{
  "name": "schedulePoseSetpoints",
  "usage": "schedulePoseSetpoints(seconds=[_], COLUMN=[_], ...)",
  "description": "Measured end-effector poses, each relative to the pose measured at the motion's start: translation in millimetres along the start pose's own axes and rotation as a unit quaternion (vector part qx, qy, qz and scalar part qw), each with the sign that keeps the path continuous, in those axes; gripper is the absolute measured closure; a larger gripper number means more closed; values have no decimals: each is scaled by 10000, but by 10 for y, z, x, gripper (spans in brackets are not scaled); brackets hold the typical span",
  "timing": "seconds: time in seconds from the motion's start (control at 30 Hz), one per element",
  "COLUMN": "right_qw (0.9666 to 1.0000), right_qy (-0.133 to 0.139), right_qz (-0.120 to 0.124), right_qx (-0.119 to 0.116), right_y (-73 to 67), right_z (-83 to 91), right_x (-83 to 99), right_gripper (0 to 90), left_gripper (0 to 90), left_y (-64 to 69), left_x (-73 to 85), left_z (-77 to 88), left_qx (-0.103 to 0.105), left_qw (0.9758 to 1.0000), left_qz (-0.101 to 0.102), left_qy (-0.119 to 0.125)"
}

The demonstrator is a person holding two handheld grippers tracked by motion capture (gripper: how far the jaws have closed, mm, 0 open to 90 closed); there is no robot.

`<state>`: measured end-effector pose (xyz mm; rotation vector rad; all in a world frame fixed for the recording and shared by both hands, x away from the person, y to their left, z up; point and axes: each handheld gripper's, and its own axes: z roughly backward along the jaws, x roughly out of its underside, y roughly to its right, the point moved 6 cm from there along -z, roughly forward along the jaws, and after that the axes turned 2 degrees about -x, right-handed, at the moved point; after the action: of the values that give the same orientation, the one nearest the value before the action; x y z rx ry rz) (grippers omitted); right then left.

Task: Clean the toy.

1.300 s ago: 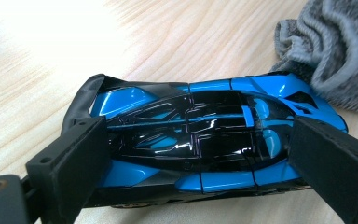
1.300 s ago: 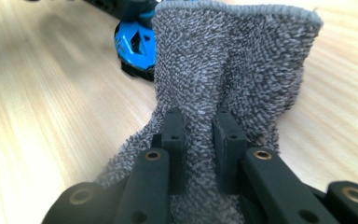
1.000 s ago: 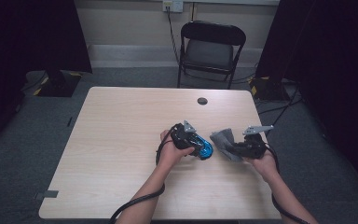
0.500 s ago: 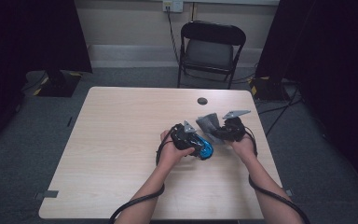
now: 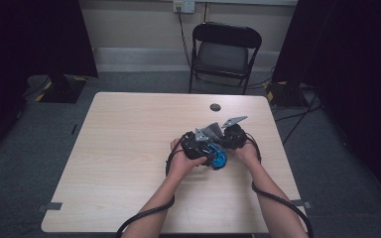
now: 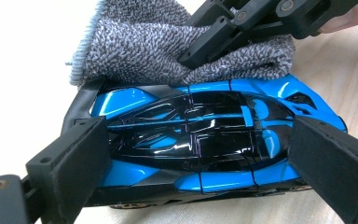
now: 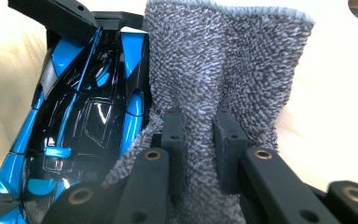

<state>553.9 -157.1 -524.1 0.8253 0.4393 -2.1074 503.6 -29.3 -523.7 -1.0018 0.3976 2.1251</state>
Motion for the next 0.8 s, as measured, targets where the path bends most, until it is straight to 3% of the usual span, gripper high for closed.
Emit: schedulePoseSetpoints(seconds=[0.37,0.8], right_qw=[10000,9998], right_qy=[4,50], right_qz=[20,-129], right_qx=[-82,-140], right_y=[-10,-13], right_z=[76,210], right_x=[81,229], right_gripper=[773,771], left_gripper=[55,55], left_y=[6,10], left_x=[-2,-5], left_z=[-1,-4], left_qx=[22,34], left_qw=[10000,10000], left_qz=[5,13], left_qy=[-6,5])
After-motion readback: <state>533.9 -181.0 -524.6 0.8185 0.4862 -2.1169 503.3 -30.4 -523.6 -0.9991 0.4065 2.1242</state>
